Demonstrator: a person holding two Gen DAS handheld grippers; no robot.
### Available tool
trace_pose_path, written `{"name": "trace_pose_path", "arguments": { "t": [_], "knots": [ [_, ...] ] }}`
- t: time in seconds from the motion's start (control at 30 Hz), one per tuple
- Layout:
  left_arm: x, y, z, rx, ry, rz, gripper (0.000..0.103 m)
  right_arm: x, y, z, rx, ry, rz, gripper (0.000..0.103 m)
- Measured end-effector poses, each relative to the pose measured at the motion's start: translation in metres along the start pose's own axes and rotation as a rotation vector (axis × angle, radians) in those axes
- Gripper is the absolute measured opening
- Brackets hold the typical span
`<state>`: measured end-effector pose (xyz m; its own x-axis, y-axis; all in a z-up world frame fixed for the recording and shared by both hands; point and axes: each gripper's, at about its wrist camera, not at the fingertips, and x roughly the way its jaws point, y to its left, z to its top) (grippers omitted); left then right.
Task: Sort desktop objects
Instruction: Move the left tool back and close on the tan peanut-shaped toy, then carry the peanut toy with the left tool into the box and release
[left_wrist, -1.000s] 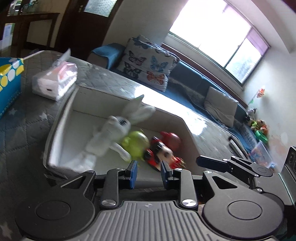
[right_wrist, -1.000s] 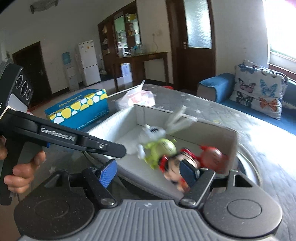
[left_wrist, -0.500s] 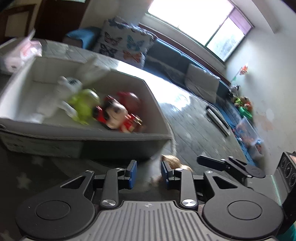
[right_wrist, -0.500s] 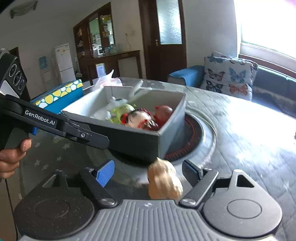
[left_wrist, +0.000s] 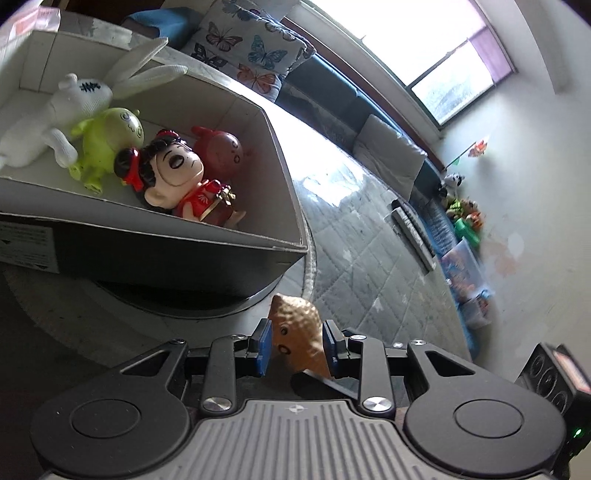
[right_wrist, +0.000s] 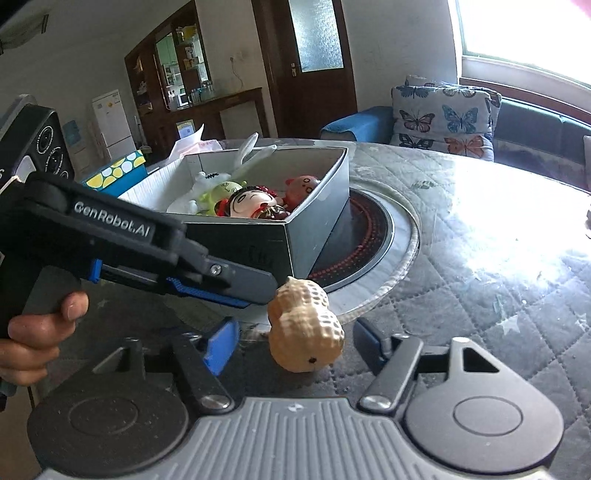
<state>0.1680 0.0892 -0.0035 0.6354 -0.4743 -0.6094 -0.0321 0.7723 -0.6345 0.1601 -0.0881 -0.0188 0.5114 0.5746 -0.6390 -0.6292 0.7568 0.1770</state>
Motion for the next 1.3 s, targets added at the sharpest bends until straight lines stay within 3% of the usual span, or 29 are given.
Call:
{"name": "trace_pose_path", "arguments": {
  "t": [0.23, 0.5, 0.73, 1.0, 1.3],
  "knots": [
    [0.011, 0.009, 0.002, -0.048, 0.017, -0.008, 0.034, 0.007, -0.004, -0.003, 0.023, 0.022, 0.015, 0.047],
    [0.010, 0.011, -0.004, -0.031, 0.015, -0.021, 0.034, 0.003, -0.003, -0.007, 0.037, 0.024, 0.022, 0.045],
    [-0.019, 0.003, -0.013, 0.002, -0.017, -0.051, 0.034, -0.019, 0.013, -0.005, 0.015, 0.000, 0.039, 0.045],
    [-0.076, -0.005, 0.011, 0.059, -0.165, -0.018, 0.034, -0.026, 0.047, 0.041, -0.093, -0.090, 0.085, 0.045],
    [-0.098, 0.034, 0.064, -0.011, -0.243, 0.062, 0.034, 0.032, 0.069, 0.104, -0.141, -0.072, 0.163, 0.045]
  ]
}}
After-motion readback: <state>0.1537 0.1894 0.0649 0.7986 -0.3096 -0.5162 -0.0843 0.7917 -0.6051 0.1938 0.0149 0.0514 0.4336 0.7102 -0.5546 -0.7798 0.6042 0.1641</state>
